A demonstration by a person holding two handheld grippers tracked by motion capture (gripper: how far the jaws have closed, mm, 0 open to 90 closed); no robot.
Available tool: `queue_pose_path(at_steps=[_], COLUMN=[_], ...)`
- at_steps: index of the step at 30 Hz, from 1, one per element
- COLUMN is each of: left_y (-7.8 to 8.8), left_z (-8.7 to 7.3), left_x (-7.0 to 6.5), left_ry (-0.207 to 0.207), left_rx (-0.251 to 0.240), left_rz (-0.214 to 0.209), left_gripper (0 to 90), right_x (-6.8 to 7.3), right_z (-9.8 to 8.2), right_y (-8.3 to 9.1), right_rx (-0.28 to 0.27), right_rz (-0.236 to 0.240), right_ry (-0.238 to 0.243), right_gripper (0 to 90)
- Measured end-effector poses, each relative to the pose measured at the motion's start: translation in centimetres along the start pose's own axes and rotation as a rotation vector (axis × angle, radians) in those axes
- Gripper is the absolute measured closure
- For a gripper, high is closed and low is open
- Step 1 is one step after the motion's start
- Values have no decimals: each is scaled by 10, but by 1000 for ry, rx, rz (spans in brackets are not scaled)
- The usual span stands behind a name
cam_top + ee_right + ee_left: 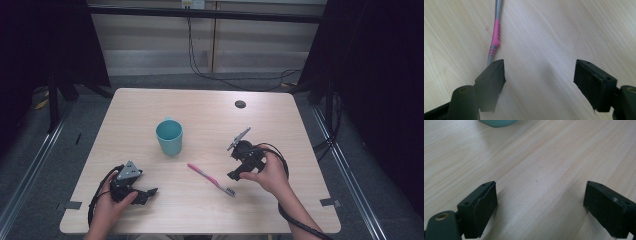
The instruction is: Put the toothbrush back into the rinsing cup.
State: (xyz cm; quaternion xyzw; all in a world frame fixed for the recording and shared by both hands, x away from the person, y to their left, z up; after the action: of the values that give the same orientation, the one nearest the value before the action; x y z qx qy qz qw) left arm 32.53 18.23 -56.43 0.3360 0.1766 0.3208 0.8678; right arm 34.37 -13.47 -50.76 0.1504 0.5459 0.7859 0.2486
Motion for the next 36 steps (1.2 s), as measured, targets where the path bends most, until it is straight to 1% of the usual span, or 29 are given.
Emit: queue_pose_path(at_steps=[2, 3, 4, 5, 8, 11, 12, 15, 17, 23, 25, 26, 27, 28, 30, 31, 32, 36], left_y=[0, 0, 0, 0, 0, 0, 0, 0, 0, 0, 0, 0, 0, 0, 0, 0, 0, 0], left_z=[0, 0, 0, 0, 0, 0, 0, 0, 0, 0, 0, 0, 0, 0, 0, 0, 0, 0], left_x=[0, 0, 0, 0, 0, 0, 0, 0, 0, 0, 0, 0, 0, 0, 0, 0, 0, 0], left_ry=[0, 1, 1, 1, 1, 1, 1, 0, 0, 0, 0, 1, 1, 1, 0, 0, 1, 1], left_rx=[0, 0, 0, 0, 0, 0, 0, 0, 0, 0, -1, -1, -1, 0, 0, 0, 0, 0], left_rz=[0, 0, 0, 0, 0, 0, 0, 0, 0, 0, 0, 0, 0, 0, 0, 0, 0, 0], left_gripper=[115, 115, 115, 115, 115, 115, 115, 115, 115, 115, 115, 115, 115, 115, 115, 115, 115, 115], right_x=[1, 4, 4, 6, 8, 10, 11, 13, 14, 19, 19, 21, 21, 24, 26, 26, 28, 31], right_z=[0, 2, 2, 4, 6, 10, 12, 15, 16, 17, 18, 19, 19, 20, 21, 21, 22, 23], right_y=[-1, -3, -3, -5, -6, -6, -6, -6, -7, -12, -13, -15, -15, -16, -17, -17, -19, -24], right_rx=[9, 24, 24, 29, 36, 35, 30, 28, 36, 57, 52, 54, 54, 65, 65, 65, 75, 79], right_rz=[4, 6, 6, 14, 19, 18, 31, 35, 39, 55, 56, 60, 60, 70, 79, 79, 85, 93], right_ry=[5, 19, 19, 31, 34, 49, 46, 51, 48, 73, 82, 85, 85, 79, 83, 83, 95, 100], right_gripper=[262, 284, 284, 284, 288, 292, 294, 295, 296, 312, 313, 333, 333, 352, 379, 379, 402, 427])
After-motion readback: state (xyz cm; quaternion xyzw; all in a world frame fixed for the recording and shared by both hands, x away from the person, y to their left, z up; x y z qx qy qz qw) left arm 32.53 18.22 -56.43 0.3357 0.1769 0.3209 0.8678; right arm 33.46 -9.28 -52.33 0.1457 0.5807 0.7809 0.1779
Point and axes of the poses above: each handheld gripper's, and its own axes: y roughly backward along the jaws, z roughly out of its top, x roughly to its left, the point moved 8 cm from there along -y, roughly forward along the jaws, and after that the axes turned 6 degrees about y, right-handed, at the moved point
